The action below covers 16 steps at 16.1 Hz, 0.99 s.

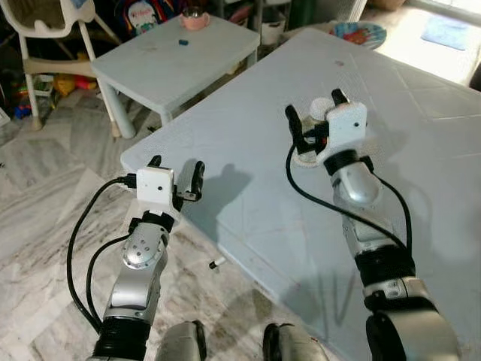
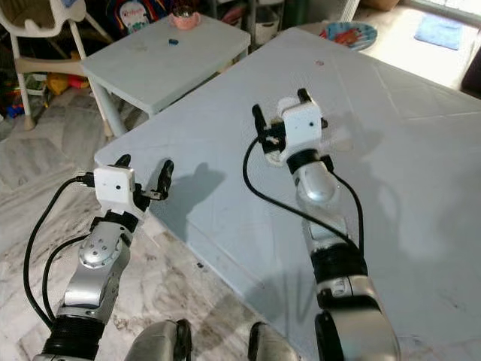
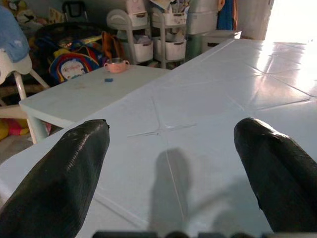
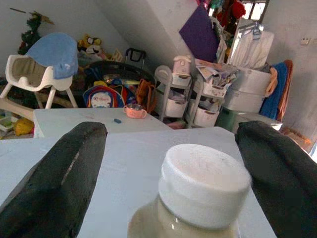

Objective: Restocking fridge

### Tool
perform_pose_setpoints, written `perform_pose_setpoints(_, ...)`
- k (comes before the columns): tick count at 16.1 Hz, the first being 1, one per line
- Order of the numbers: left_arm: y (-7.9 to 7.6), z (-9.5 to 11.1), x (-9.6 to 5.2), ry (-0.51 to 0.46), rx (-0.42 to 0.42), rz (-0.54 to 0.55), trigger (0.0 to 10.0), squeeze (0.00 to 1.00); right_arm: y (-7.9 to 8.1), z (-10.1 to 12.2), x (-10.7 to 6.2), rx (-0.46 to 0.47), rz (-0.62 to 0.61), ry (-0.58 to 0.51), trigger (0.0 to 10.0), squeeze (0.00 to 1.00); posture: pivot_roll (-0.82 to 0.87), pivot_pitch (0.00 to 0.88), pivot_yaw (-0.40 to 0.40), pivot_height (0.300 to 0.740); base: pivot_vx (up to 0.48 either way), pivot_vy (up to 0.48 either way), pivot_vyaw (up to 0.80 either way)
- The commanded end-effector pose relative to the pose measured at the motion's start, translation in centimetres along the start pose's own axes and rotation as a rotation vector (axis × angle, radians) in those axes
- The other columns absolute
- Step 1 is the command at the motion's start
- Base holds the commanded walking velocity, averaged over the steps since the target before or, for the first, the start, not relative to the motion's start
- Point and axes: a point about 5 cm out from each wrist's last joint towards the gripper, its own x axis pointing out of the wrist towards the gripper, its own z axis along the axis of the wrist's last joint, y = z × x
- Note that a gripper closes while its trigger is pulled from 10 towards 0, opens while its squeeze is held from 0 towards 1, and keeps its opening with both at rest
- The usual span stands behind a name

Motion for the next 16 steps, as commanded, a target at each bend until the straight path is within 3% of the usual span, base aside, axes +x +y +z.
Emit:
perform_pose_setpoints(1, 0.0, -0.05, -0.27, 0.012, 0.011, -0.012, 10.0, 0.0, -0.43, -0.49, 0.31, 0.045, -0.037, 0.029, 10.0, 0.0, 0.04, 0.128, 0.031, 0.74, 0.0, 0.0, 0.0)
perform_pose_setpoints(3, 0.0, -0.05, -0.31, 0.014, 0.011, -0.013, 10.0, 0.0, -0.44, -0.52, 0.65, 0.055, -0.037, 0.039, 10.0, 0.0, 0.04, 0.13, 0.032, 0.74, 0.0, 0.0, 0.0)
perform_pose_setpoints(5, -0.05, -0.07, -0.33, 0.016, 0.012, -0.015, 10.0, 0.0, -0.22, -0.88, 0.94, 0.071, -0.035, 0.074, 4.7, 0.0, 0.04, 0.131, 0.031, 0.74, 0.0, 0.0, 0.0)
perform_pose_setpoints(6, -0.06, -0.06, -0.32, 0.016, 0.012, -0.015, 10.0, 0.0, -0.13, -0.93, 0.98, 0.065, -0.034, 0.074, 0.0, 0.0, 0.04, 0.131, 0.03, 0.74, 0.0, 0.0, 0.0)
perform_pose_setpoints(16, -0.41, -0.12, 0.03, 0.016, 0.002, -0.018, 10.0, 0.0, -0.67, -1.38, 1.06, 0.008, -0.043, 0.102, 0.0, 0.0, 0.04, 0.119, 0.022, 0.74, 0.0, 0.0, 0.0)
